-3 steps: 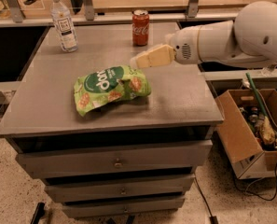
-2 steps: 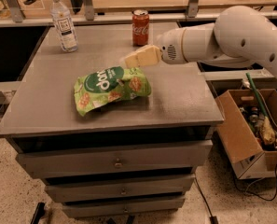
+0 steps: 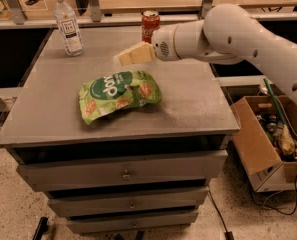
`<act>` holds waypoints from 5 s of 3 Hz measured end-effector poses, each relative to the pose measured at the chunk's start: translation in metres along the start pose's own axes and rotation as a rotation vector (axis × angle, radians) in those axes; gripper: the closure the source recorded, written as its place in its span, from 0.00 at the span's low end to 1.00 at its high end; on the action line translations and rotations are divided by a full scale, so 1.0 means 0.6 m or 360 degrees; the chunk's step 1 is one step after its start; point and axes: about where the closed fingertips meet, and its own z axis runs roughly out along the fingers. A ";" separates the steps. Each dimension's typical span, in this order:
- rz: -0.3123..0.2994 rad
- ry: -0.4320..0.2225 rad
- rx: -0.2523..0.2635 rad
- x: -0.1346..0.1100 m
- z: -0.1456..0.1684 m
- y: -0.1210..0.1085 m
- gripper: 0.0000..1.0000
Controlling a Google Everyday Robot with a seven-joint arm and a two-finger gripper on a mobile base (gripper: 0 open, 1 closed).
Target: Knock blue plastic bottle over
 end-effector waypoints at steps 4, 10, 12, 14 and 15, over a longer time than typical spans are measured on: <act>-0.0059 -0.0123 -0.0007 -0.048 0.174 0.003 0.00; -0.0066 -0.0079 -0.0142 -0.084 0.400 -0.018 0.00; -0.0003 -0.0144 -0.0092 -0.101 0.435 -0.014 0.00; -0.0025 -0.0203 -0.0124 -0.138 0.462 0.014 0.00; -0.0047 -0.0223 -0.0138 -0.151 0.475 0.023 0.00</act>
Offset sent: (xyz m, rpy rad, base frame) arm 0.0646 0.0808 -0.0054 -0.0113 -0.0432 -0.0092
